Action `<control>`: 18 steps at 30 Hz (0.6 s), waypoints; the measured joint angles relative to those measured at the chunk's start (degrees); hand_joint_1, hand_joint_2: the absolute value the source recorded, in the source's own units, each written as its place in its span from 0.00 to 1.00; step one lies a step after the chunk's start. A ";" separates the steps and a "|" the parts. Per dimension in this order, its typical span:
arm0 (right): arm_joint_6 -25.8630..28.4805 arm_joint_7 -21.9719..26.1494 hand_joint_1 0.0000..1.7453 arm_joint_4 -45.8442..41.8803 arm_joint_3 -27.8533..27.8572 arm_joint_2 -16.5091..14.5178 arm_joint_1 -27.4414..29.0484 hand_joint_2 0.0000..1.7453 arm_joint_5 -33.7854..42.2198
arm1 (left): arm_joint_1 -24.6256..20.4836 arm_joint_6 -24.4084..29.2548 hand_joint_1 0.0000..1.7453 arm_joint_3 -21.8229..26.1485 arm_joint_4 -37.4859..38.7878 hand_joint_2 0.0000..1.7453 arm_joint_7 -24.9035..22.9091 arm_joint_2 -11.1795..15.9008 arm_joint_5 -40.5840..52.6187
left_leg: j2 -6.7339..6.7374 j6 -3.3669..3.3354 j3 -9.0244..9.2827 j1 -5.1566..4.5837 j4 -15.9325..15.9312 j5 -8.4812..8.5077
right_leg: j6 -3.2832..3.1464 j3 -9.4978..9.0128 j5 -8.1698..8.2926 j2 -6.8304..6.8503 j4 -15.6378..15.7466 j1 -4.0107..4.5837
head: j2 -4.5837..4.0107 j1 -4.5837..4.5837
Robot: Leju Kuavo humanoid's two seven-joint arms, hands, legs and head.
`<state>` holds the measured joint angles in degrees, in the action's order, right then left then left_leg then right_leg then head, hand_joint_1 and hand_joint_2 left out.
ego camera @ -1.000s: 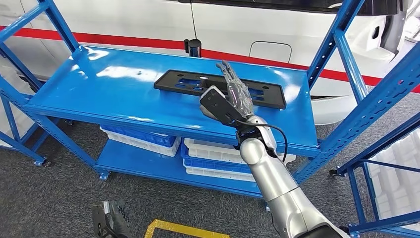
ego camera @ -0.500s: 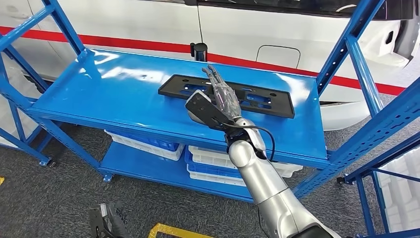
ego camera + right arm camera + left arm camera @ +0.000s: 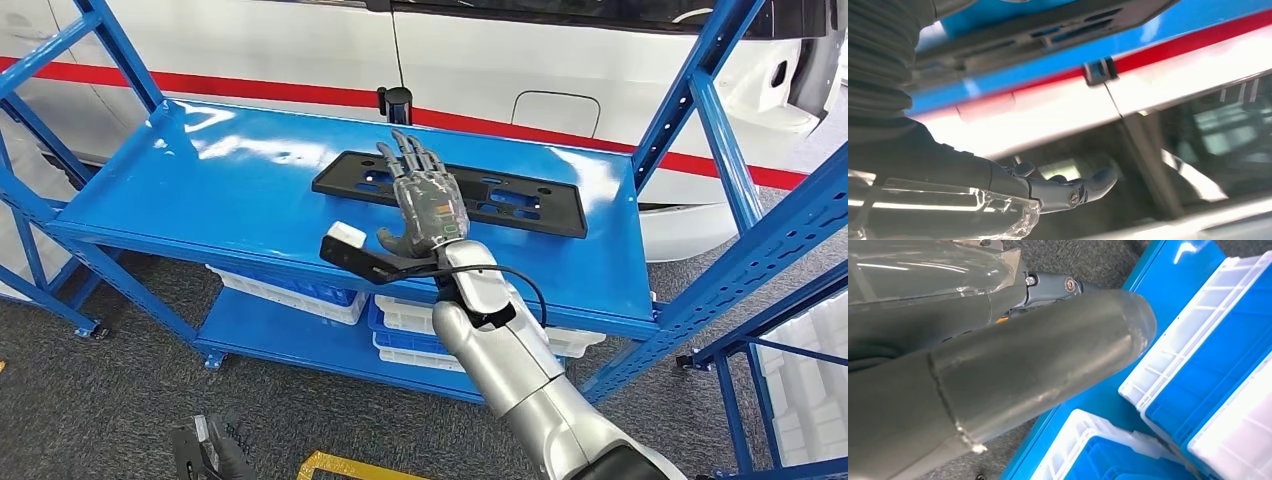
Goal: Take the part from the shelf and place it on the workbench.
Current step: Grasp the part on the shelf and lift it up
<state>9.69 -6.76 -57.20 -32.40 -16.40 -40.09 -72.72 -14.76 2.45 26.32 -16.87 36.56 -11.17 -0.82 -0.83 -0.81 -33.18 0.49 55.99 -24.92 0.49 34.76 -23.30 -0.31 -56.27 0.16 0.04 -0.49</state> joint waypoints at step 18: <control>4.65 -5.81 0.00 18.19 -6.52 -3.52 -6.24 1.00 -15.78 | 3.01 1.13 0.00 3.74 0.67 0.00 2.37 2.31 -3.32 | -0.01 -0.01 0.00 -0.25 0.02 0.00 | 0.00 -0.01 0.00 0.01 0.00 -0.18 | 0.00 0.00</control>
<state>14.34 -12.57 -39.00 -38.92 -19.92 -46.33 -88.50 -11.75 3.58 30.06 -16.20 38.93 -8.86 -4.13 -0.83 -0.82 -33.18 0.24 56.00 -24.92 0.49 34.75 -23.30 -0.31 -56.26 -0.02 0.04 -0.49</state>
